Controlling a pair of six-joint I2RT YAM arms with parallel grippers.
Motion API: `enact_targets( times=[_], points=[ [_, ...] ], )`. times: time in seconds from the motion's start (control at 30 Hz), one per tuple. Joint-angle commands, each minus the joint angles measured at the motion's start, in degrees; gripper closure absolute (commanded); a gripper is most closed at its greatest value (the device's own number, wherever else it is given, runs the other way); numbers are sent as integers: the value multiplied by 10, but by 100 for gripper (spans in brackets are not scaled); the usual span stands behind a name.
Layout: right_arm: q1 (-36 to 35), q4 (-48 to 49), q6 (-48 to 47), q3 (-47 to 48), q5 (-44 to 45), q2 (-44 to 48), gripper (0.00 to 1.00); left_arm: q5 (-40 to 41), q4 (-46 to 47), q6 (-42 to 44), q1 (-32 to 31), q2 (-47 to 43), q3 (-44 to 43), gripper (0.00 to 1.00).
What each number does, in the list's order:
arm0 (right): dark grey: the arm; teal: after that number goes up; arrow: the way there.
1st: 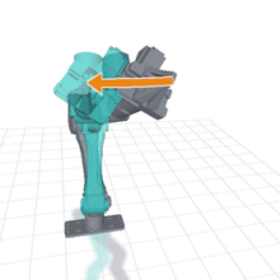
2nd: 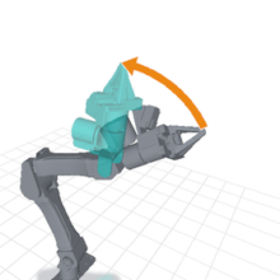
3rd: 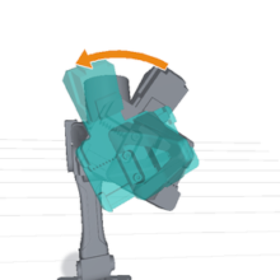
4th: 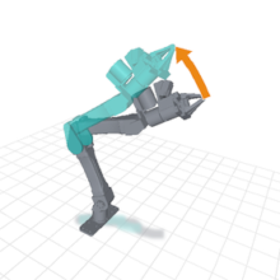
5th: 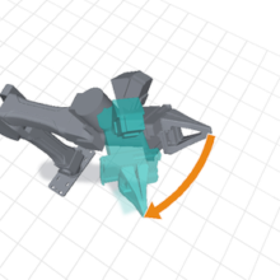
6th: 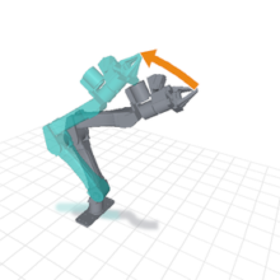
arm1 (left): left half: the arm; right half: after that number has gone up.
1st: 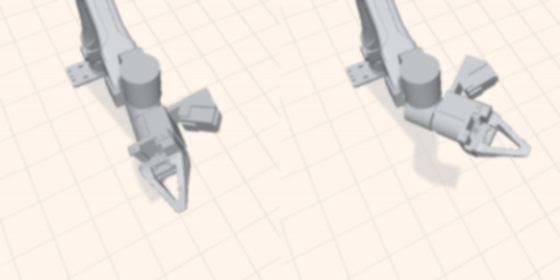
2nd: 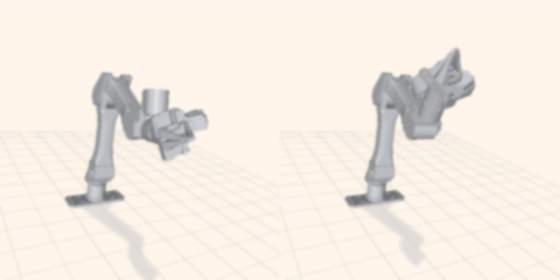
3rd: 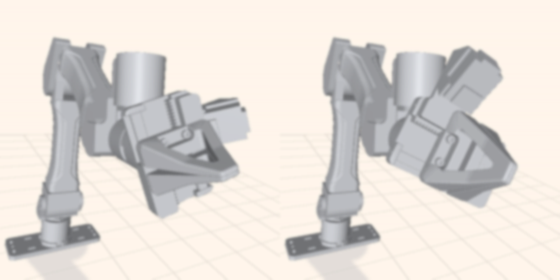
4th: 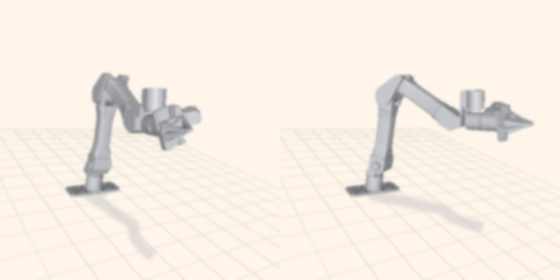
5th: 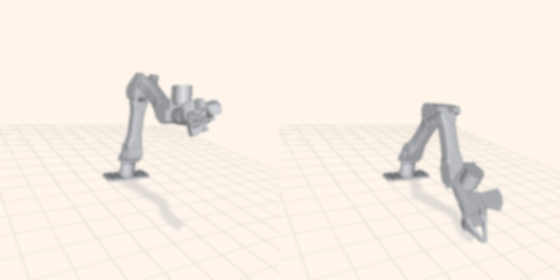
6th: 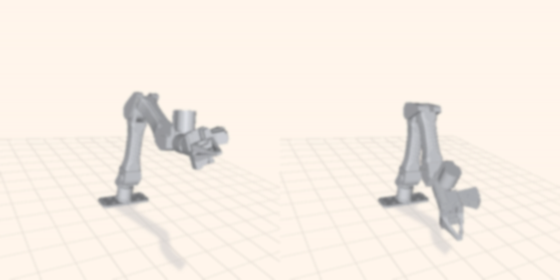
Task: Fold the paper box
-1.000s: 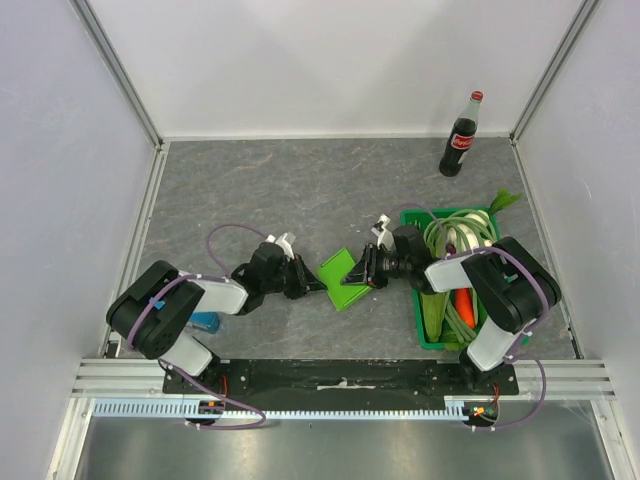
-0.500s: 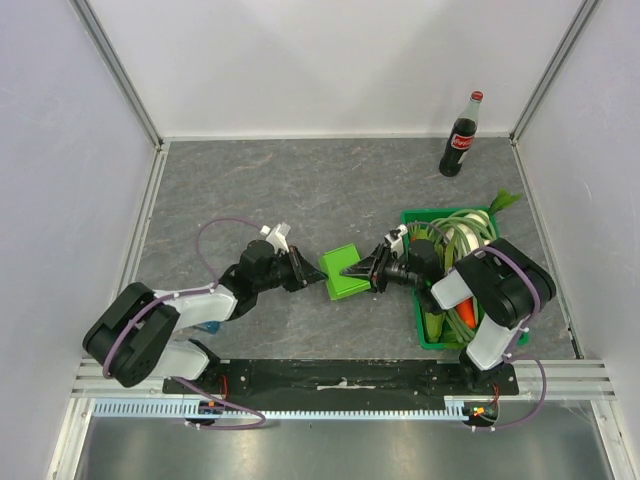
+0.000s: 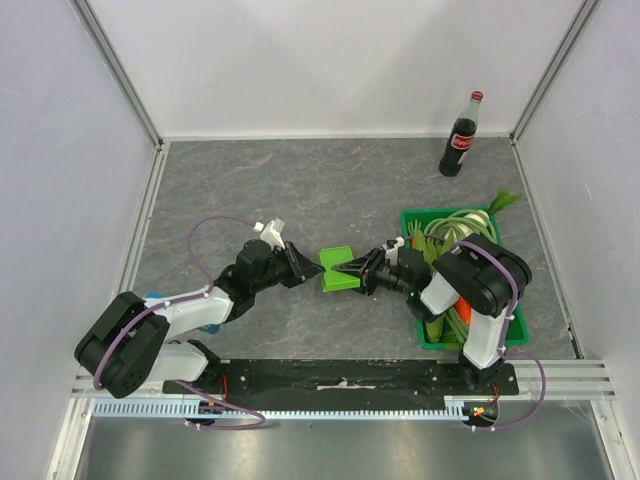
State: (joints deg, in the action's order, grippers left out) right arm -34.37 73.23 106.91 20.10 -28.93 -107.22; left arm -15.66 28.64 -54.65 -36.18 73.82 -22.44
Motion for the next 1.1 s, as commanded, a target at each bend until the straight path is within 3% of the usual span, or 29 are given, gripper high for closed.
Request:
enact_targets(
  times=[0.0,0.17,0.33,0.47,0.63,0.73,0.77,0.8,0.9,1.07],
  points=[
    [-48,275,55,28,8,10,66,-46,95,-50,-48,-16,-11,82],
    [-73,275,50,52,29,39,67,-43,233,-90,-53,-5,24,81],
    [-84,275,59,79,27,53,69,-32,453,-154,-64,43,49,82],
    [-76,253,48,79,7,86,69,-37,505,-157,-66,36,58,78],
    [-47,252,25,54,-34,104,70,-63,390,-101,-65,-54,51,70],
    [-26,238,-4,53,-91,111,69,-51,181,-26,-57,-172,21,59],
    [-17,244,-10,56,-107,107,70,-36,117,-1,-56,-200,4,51],
    [-14,250,-17,57,-131,106,70,-31,-9,49,-52,-252,-14,48],
    [1,248,-32,64,-179,110,70,-31,-140,89,-24,-329,-57,40],
    [21,247,-32,88,-215,121,70,-103,-225,119,62,-389,-80,36]
  ],
)
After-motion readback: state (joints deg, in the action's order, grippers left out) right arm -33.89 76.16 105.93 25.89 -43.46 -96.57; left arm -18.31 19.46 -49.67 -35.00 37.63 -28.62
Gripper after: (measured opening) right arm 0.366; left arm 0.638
